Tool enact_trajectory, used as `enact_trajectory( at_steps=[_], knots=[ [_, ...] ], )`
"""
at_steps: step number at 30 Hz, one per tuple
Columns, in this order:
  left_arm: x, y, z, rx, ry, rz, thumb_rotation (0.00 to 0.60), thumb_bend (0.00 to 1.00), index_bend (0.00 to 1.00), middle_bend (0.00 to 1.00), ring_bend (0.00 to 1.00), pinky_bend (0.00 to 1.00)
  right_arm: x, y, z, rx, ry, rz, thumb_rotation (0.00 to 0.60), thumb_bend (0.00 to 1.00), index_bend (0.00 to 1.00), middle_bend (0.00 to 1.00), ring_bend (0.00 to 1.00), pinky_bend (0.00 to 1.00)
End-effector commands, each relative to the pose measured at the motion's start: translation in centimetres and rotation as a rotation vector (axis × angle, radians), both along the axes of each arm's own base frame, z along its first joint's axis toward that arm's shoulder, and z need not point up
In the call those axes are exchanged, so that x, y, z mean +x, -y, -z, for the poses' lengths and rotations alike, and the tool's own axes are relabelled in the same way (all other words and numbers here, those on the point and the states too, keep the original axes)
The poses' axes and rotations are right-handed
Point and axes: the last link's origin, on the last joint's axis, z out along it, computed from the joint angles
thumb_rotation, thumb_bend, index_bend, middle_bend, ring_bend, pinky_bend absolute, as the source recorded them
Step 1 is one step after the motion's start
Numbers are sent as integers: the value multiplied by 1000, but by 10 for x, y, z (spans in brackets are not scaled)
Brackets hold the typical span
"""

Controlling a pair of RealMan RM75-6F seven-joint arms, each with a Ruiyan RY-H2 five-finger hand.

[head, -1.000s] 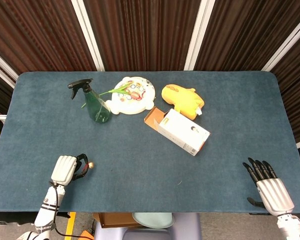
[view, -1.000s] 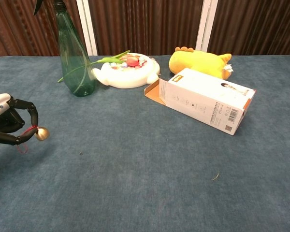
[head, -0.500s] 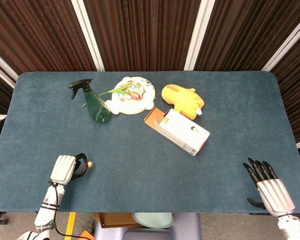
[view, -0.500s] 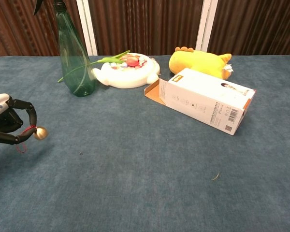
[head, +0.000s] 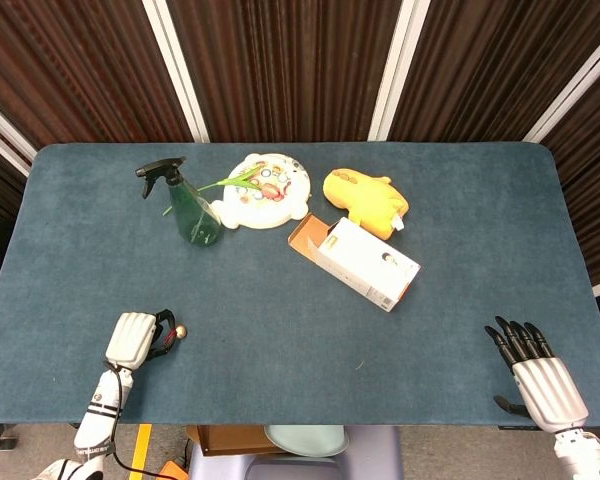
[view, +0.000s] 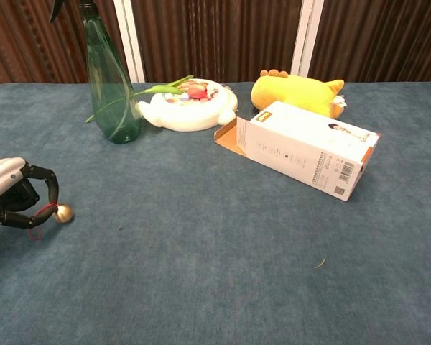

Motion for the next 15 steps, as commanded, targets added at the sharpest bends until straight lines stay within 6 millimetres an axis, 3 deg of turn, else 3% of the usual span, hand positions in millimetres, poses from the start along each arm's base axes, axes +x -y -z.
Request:
enact_trajectory(
  at_steps=[1,4,8,11,12,14,15],
  knots=[
    [-2,0,2,-16,-19,-1,600,447,365,1000,1000,1000,0,0,0,-1,2,1,600,240,0,0,0,0],
    [-3,1,2,-28,-37,-1,600,435,229,1000,1000,1000,1,-1,-1,-5,5,-2,600,240,0,0,0,0],
    [-1,5,-1,-46,-50,0,600,428,163,998,1000,1000,1,-2,-3,-15,11,-5,600,240,0,0,0,0],
    [6,11,-14,8,-29,39,600,427,116,874,958,1000,2,-3,-5,-19,15,-8,600,240,0,0,0,0],
    [7,15,-20,25,-23,56,600,427,89,766,874,981,2,-4,-5,-21,17,-9,600,240,0,0,0,0],
    [7,30,-36,39,-23,87,600,427,48,513,587,829,2,-5,-8,-26,22,-12,600,240,0,0,0,0],
    [5,38,-46,40,-33,94,600,426,31,367,409,685,2,-6,-9,-29,24,-13,600,240,0,0,0,0]
  ],
)
